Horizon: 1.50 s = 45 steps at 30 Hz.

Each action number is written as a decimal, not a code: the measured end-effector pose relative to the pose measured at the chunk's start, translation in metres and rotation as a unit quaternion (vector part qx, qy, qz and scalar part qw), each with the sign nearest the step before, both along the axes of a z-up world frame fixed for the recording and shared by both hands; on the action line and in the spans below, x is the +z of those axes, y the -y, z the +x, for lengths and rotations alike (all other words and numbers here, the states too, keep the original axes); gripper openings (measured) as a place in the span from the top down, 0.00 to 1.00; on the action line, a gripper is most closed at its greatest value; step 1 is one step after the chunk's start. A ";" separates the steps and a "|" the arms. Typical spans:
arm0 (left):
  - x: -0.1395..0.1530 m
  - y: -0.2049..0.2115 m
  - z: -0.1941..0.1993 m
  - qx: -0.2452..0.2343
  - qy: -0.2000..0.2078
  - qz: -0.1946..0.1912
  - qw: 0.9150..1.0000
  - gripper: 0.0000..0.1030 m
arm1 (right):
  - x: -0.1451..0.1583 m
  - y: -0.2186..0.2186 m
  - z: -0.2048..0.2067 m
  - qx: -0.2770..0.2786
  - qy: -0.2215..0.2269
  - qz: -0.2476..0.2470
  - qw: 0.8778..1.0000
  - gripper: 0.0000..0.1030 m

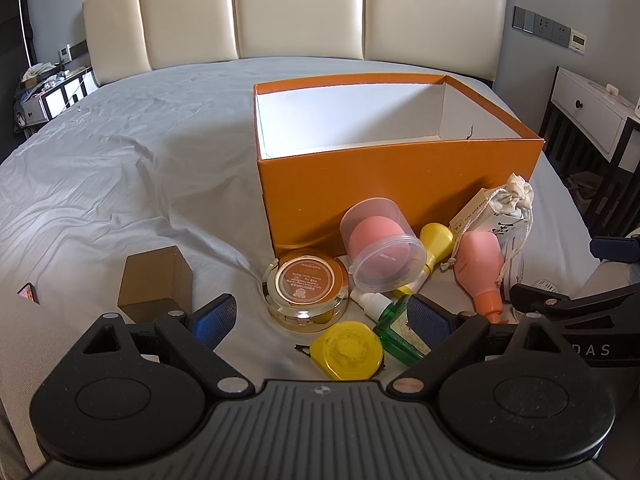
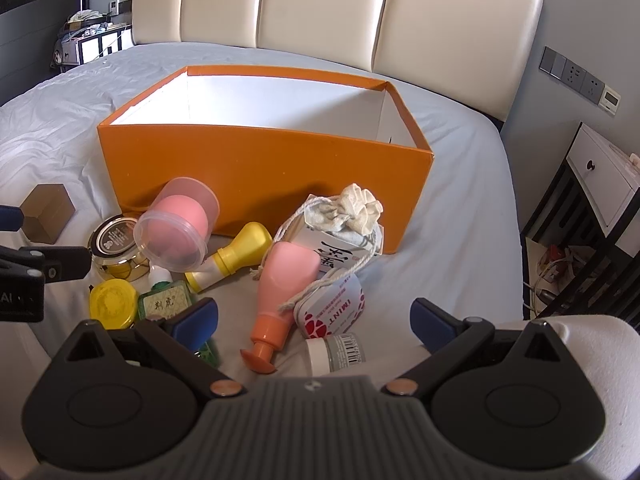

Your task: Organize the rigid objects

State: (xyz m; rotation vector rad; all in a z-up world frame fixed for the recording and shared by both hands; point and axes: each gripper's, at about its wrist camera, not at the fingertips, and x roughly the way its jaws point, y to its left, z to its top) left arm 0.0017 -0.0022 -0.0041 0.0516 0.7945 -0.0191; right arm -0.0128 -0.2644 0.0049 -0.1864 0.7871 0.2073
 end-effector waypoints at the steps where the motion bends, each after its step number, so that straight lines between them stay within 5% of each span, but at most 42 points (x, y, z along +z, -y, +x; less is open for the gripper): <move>1: 0.000 0.000 0.000 0.000 0.000 -0.001 1.000 0.00 | 0.000 0.000 0.000 0.000 0.000 -0.001 1.000 0.03; 36: 0.006 -0.003 -0.002 -0.004 -0.001 -0.020 1.000 0.00 | -0.003 -0.006 0.003 0.004 -0.013 -0.026 1.000 0.03; 42: 0.015 -0.009 0.006 -0.018 -0.023 -0.043 0.999 0.00 | 0.003 0.003 0.010 0.024 -0.022 0.060 0.998 0.03; 45: 0.023 -0.017 0.017 -0.023 -0.042 -0.040 0.998 0.04 | 0.005 0.001 0.023 0.023 -0.060 0.089 0.994 0.03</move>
